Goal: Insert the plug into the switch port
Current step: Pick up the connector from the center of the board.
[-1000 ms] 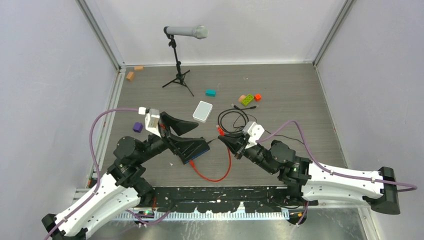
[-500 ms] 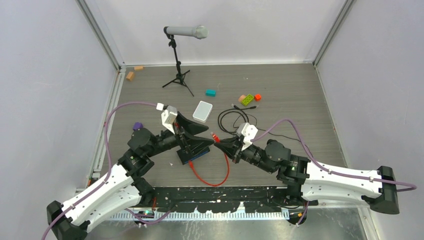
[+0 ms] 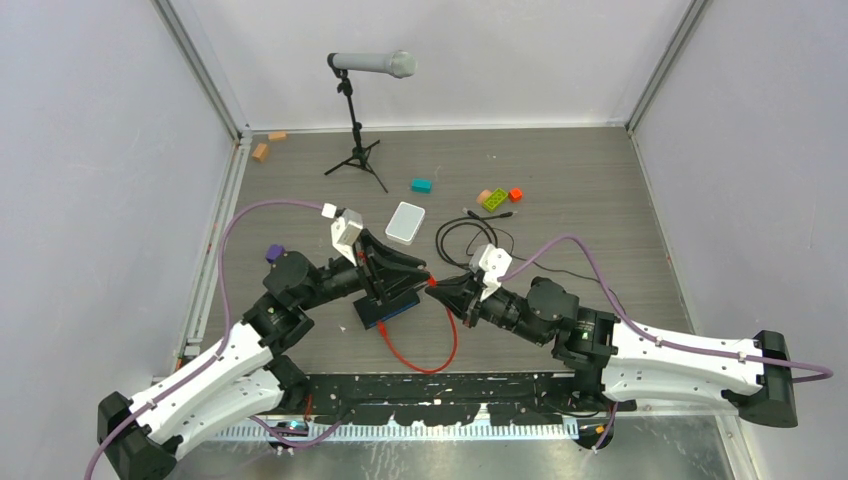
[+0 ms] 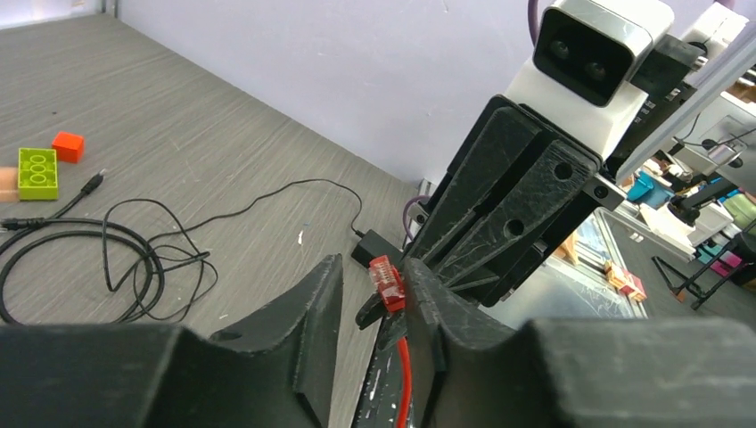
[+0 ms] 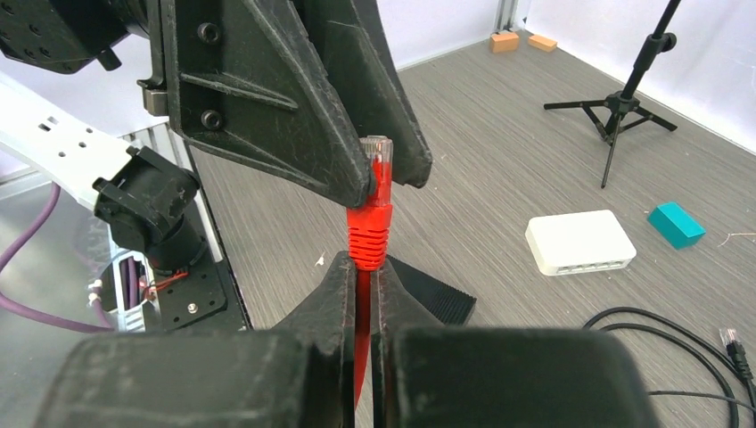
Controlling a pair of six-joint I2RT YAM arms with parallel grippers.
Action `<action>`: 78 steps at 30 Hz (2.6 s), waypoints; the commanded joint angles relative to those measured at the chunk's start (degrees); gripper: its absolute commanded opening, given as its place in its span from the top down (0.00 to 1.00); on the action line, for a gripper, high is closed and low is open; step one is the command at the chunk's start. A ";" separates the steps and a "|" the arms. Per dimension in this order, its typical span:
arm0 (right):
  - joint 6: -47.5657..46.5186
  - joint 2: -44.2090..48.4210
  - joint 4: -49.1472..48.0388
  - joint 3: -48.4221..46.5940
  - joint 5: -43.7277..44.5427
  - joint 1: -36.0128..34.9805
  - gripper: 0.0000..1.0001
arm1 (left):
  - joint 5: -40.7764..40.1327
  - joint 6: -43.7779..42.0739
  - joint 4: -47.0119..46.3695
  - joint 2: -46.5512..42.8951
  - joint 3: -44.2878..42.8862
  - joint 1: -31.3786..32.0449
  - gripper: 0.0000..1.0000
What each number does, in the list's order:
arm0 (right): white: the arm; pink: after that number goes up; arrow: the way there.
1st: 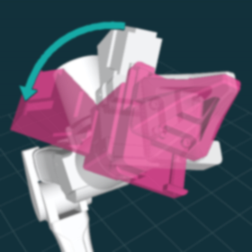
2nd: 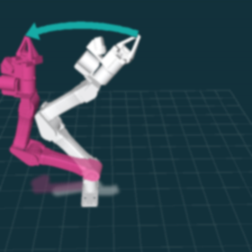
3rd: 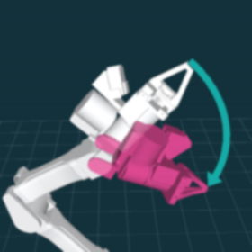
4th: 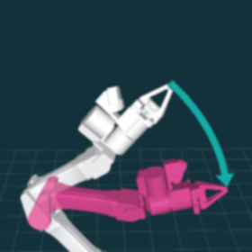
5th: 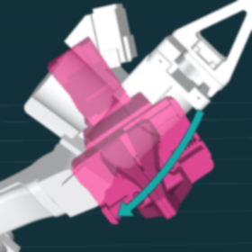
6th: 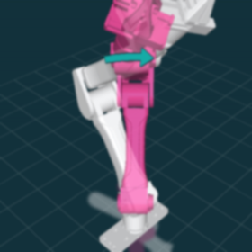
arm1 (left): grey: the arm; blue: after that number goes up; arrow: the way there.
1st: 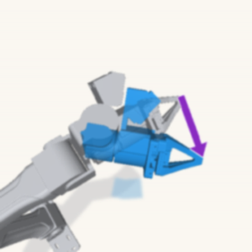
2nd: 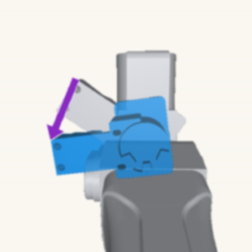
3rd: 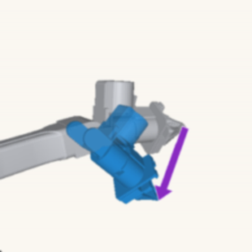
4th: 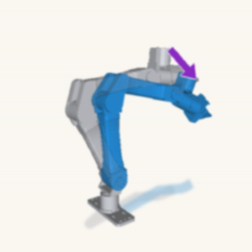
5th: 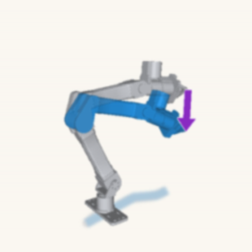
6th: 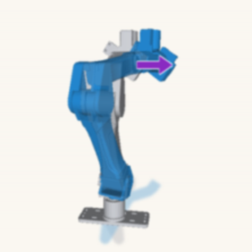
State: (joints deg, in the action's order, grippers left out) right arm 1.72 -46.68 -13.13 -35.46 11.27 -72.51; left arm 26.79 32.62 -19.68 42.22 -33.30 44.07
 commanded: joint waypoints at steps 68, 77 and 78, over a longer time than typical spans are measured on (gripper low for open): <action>-12.90 -5.43 -4.10 -6.55 29.06 -1.08 1.00 | -10.14 13.06 -24.62 17.34 -1.70 -0.13 0.47; -11.21 -6.25 -2.82 -6.99 28.13 -1.13 1.00 | -5.46 13.78 -26.09 20.24 -3.74 -0.13 0.99; -10.88 -6.17 -2.29 -7.15 27.88 -1.14 0.99 | -4.10 13.91 -26.03 20.68 -4.09 -0.13 1.00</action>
State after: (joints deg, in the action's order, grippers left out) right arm -10.35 -53.45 -12.71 -39.59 39.13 -73.38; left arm 18.35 46.41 -42.33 61.54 -33.98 43.88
